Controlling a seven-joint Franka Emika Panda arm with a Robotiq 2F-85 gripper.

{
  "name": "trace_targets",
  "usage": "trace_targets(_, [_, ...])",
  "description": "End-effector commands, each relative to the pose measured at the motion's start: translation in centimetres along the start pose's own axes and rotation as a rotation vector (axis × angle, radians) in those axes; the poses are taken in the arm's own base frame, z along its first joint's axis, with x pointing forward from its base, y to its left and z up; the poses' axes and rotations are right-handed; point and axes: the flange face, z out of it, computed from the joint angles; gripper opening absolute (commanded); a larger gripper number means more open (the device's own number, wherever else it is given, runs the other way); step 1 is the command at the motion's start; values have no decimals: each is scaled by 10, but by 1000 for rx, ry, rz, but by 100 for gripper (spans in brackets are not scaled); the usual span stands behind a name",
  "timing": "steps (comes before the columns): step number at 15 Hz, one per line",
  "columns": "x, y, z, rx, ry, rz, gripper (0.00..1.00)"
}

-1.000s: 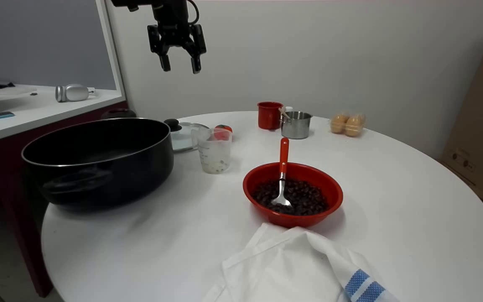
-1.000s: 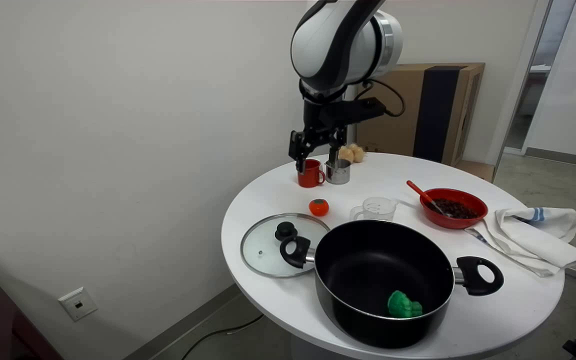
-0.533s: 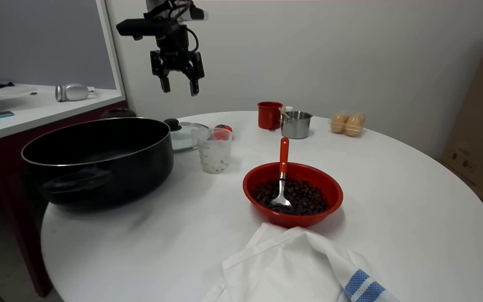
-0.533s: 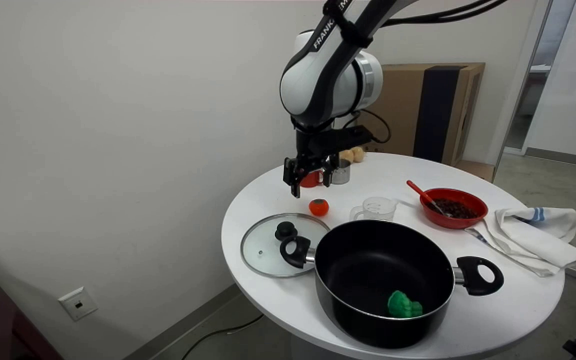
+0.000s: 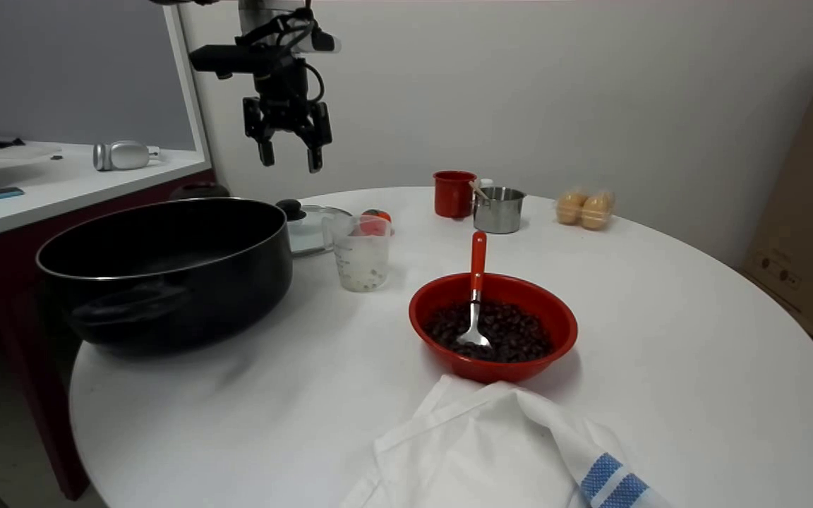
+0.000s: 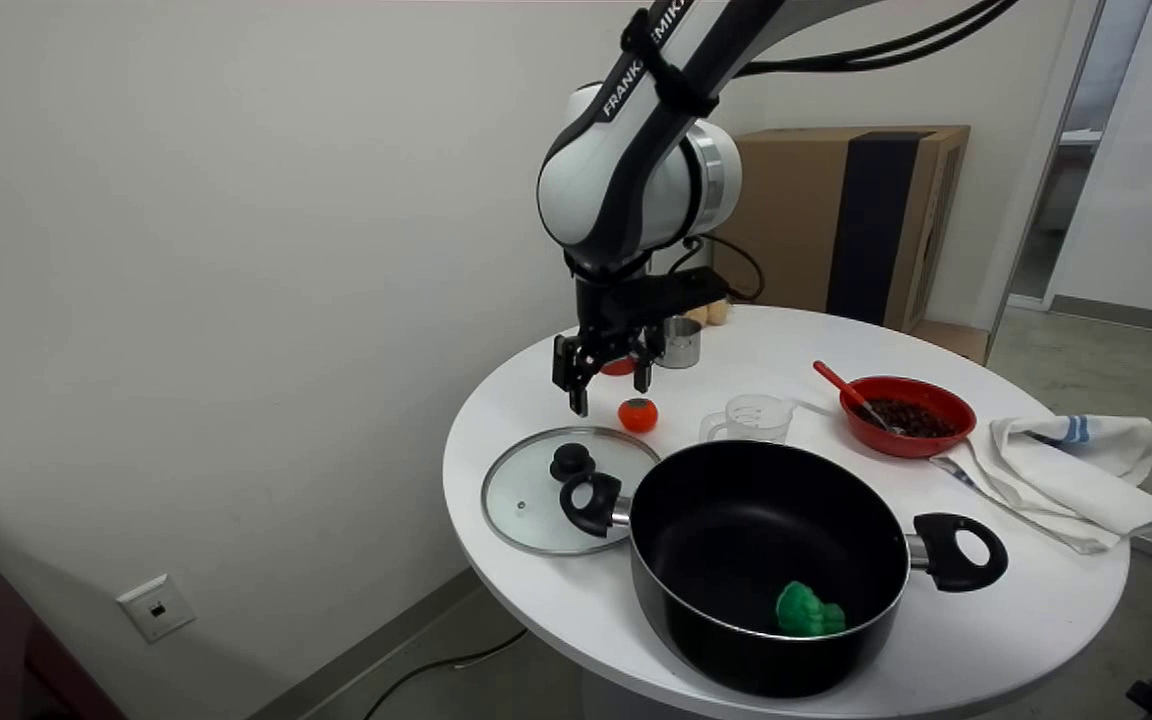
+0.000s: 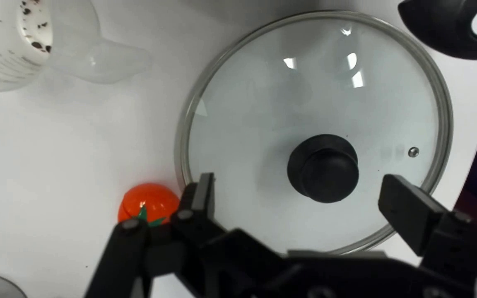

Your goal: Pick the lid on the table and put it on the pot

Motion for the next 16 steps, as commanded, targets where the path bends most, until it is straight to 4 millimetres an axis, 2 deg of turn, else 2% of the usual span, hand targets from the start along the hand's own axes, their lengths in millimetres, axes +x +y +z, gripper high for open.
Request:
trace_targets(1, [11, -8, 1, 20, -27, -24, 100])
trace_targets(8, [24, -14, 36, -1, -57, -24, 100])
trace_targets(16, [37, -39, 63, -8, -54, -56, 100])
